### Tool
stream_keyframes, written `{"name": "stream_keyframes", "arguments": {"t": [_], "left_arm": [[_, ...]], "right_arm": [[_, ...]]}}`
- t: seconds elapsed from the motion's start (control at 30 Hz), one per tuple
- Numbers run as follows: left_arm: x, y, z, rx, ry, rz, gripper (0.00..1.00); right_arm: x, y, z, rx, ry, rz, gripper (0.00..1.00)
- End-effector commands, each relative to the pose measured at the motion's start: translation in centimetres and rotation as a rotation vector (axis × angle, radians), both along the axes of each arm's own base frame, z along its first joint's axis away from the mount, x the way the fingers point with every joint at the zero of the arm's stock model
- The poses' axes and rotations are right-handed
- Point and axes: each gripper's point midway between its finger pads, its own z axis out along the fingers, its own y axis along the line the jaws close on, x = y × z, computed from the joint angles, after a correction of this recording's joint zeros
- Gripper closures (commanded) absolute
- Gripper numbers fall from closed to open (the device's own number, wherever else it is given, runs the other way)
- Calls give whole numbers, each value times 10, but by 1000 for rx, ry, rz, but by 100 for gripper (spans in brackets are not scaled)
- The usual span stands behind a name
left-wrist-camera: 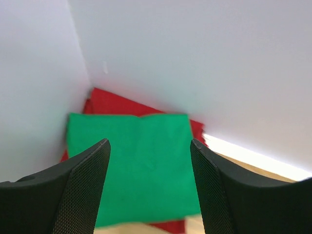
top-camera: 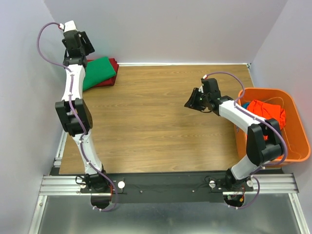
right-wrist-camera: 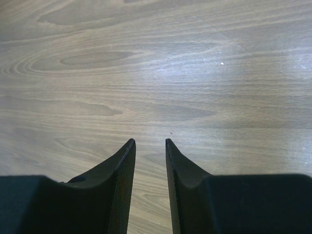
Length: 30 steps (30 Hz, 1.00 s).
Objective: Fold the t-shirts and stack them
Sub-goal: Put the neatly folded tshirt into the corner of the board with the left arm
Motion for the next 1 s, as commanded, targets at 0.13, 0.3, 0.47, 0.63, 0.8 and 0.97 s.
{"name": "stream_keyframes", "arguments": {"t": [0.13, 0.3, 0.47, 0.63, 0.8, 0.97], "left_arm": [[-50, -118, 13, -104, 0, -162, 26], [-103, -203, 7, -141, 8, -265, 26], [-178, -298, 9, -143, -8, -442, 26], [-236, -337, -12, -153, 17, -529, 26], [-265, -339, -26, -160, 31, -575, 26], [-276, -346, -21, -144, 25, -636, 25]], "right_arm": [[-3, -8, 30, -19, -82, -20, 62], [-3, -14, 44, -25, -120, -51, 62], [-10, -25, 61, -30, -174, -84, 62], [-23, -37, 67, -49, -210, -108, 62], [-34, -52, 75, -75, -256, -157, 60], [-39, -62, 83, -93, -292, -192, 60]]}}
